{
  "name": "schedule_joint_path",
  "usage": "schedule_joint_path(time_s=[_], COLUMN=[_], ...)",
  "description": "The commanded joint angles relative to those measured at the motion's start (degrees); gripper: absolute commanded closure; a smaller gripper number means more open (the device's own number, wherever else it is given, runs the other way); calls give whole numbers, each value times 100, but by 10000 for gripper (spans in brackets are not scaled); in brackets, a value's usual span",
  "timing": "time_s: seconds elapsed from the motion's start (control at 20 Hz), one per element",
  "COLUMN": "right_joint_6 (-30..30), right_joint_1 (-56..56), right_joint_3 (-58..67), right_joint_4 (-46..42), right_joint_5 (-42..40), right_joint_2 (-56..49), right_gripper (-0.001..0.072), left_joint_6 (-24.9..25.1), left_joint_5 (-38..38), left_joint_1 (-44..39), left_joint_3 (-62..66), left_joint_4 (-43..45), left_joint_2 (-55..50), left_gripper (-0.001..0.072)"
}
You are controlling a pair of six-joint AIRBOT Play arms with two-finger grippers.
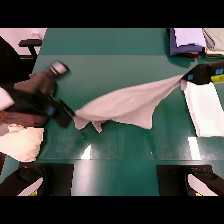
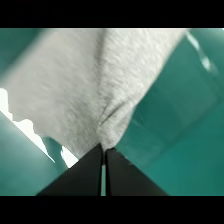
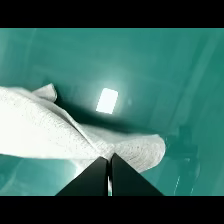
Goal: Fold the shirts.
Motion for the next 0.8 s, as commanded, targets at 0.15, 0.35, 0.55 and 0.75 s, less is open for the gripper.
schedule_joint_path(time_s=[0.15,0.35,0.55,0.75], right_joint_6=[7,4,7,2], right_joint_1=[-337,-396,-396,-354], right_joint_3=[-997,-1001,-1003,-1003], right_joint_4=[28,79,85,334], right_joint_5=[-280,-332,-448,-479], right_joint_2=[505,507,503,334], right_gripper=[699,699,699,699], left_joint_6=[-79,-824,-922,-579], left_joint_5=[186,776,1449,1338], left_joint_1=[-791,81,1742,2312], left_joint_3=[-1213,-933,-1082,-1113], left_joint_4=[-1038,-195,-4,-697], left_joint_2=[7,7,-177,-1220], left_gripper=[145,85,86,85])
